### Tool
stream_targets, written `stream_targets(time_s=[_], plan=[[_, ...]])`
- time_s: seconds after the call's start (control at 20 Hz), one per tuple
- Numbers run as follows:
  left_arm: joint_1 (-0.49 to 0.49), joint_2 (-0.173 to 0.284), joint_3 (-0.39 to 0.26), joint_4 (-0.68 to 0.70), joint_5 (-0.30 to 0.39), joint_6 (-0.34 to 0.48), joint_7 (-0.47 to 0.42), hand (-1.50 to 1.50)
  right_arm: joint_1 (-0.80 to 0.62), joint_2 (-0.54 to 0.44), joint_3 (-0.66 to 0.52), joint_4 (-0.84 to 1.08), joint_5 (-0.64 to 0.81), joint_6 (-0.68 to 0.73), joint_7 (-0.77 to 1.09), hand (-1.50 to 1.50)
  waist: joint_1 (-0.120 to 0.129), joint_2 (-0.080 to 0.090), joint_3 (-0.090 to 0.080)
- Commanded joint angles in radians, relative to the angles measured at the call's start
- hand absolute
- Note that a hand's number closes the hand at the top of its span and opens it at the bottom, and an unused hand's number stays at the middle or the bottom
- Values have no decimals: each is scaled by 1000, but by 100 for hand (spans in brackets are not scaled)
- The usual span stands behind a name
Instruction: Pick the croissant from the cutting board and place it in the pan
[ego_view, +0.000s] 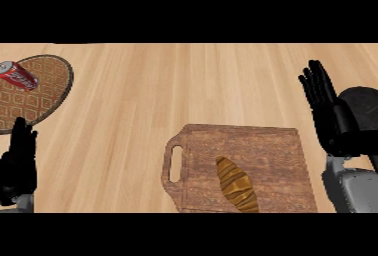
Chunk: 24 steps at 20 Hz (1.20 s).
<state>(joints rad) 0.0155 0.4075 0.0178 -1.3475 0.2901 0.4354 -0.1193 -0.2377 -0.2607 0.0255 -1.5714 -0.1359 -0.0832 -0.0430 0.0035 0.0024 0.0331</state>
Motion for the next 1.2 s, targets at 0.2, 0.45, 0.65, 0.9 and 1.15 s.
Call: stream_targets(time_s=[0.2,0.45,0.65,0.9,1.15], plan=[[-136,4,-120,-97,5,-136,60,0,-184,74,210,-41,-246,408,1,150,45,2,-28],[-171,-32,-152,-137,61,-164,184,0,-74,-160,165,-32,-41,558,-306,150,-16,-2,-29],[-149,-12,-150,-199,60,-160,230,0,13,-343,79,79,65,678,-516,-150,-2,-1,-30],[-174,0,-135,-234,69,-175,271,0,-139,-419,65,134,203,683,-642,-150,16,-1,-31],[-203,-24,-141,-234,39,-154,305,0,-247,-405,142,63,236,698,-537,-150,8,-3,-33]])
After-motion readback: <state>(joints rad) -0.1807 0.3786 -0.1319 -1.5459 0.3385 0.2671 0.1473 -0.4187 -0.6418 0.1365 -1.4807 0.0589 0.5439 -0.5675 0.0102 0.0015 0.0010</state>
